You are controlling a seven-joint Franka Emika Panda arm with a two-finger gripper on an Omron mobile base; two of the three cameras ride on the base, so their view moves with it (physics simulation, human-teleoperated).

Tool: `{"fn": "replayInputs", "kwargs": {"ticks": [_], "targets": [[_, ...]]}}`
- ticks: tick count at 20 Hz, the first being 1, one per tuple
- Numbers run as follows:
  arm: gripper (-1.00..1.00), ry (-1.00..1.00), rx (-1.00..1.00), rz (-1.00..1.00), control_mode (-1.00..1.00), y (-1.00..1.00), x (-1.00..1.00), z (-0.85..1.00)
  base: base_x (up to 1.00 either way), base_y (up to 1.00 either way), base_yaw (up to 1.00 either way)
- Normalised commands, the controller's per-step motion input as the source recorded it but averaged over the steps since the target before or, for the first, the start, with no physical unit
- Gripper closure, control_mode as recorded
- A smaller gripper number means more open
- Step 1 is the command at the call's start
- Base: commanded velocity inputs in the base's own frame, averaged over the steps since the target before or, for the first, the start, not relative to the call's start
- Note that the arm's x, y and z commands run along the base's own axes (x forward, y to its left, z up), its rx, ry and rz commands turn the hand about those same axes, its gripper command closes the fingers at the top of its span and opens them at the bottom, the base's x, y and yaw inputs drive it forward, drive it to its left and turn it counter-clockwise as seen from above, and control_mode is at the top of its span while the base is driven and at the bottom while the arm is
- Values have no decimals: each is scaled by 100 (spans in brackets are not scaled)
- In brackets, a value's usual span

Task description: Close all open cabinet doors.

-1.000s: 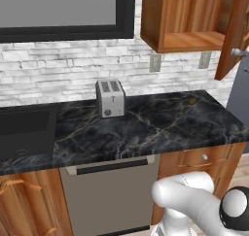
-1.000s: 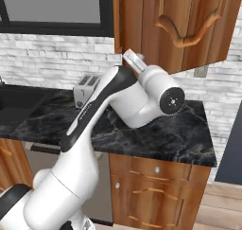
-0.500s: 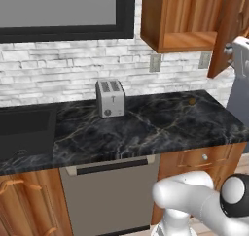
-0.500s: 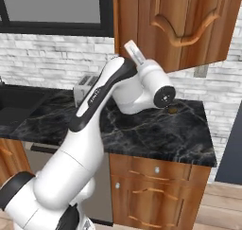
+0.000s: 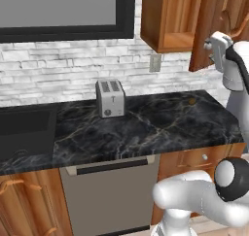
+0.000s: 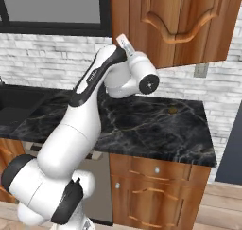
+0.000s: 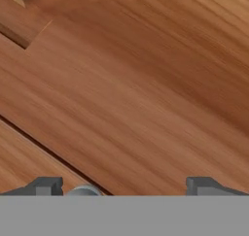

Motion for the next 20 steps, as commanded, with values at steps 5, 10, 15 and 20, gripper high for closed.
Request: {"fn": "replayInputs", "kwargs": {"ticks": [5, 10, 15, 20], "targets": [[-100, 5, 0, -9, -100, 22, 93, 0, 0, 0, 0], [-100, 8, 0, -11, -100, 12, 100, 0, 0, 0, 0], [-100, 8, 0, -11, -100, 2, 98, 0, 0, 0, 0], [-100, 6, 0, -10, -100, 0, 96, 0, 0, 0, 0]]}}
